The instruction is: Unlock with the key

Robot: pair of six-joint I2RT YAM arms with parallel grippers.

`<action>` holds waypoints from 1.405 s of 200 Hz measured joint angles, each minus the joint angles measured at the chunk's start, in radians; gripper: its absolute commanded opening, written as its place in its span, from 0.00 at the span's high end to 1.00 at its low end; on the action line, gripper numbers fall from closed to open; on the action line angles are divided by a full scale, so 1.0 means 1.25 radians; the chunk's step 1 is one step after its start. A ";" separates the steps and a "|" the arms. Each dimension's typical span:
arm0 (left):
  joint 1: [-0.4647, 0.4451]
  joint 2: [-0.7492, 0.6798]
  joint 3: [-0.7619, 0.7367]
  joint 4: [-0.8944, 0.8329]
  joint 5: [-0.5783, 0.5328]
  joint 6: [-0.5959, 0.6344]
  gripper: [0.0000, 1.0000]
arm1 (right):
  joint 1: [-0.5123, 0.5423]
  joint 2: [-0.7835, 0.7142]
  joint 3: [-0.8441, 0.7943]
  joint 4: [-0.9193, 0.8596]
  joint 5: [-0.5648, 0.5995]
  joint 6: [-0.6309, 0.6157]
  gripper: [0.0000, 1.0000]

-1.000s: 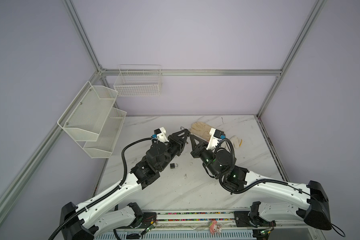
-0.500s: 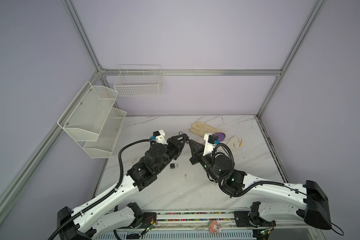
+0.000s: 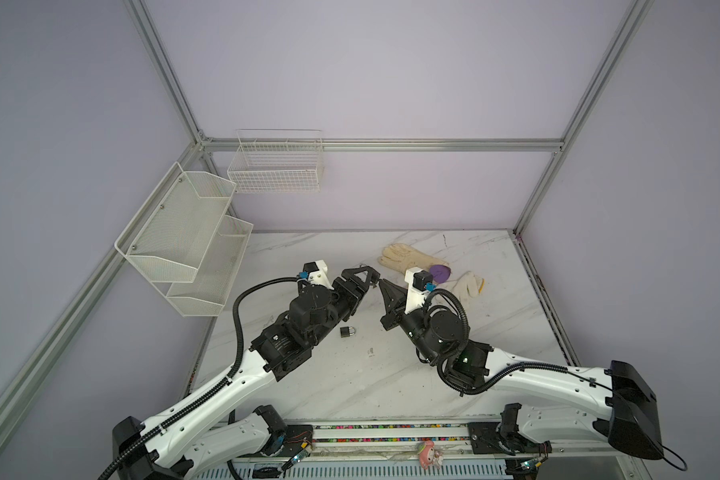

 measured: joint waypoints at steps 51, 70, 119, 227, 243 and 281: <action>0.000 0.064 0.063 -0.021 0.017 0.013 0.35 | 0.000 0.031 0.000 -0.009 0.005 -0.063 1.00; 0.000 0.071 0.067 -0.020 0.020 0.013 0.40 | 0.000 0.030 0.000 -0.007 0.010 -0.073 1.00; 0.000 0.078 0.067 -0.026 0.019 -0.002 0.55 | 0.000 0.030 0.000 -0.005 0.020 -0.091 1.00; 0.009 0.078 0.067 -0.027 0.002 0.033 1.00 | 0.000 0.027 0.008 -0.024 0.017 -0.096 0.53; 0.015 0.072 0.067 -0.043 -0.023 0.101 1.00 | 0.000 0.009 0.027 -0.072 0.011 -0.092 0.42; 0.023 -0.024 -0.013 0.045 -0.081 0.389 1.00 | -0.018 -0.090 0.142 -0.286 -0.035 -0.034 0.26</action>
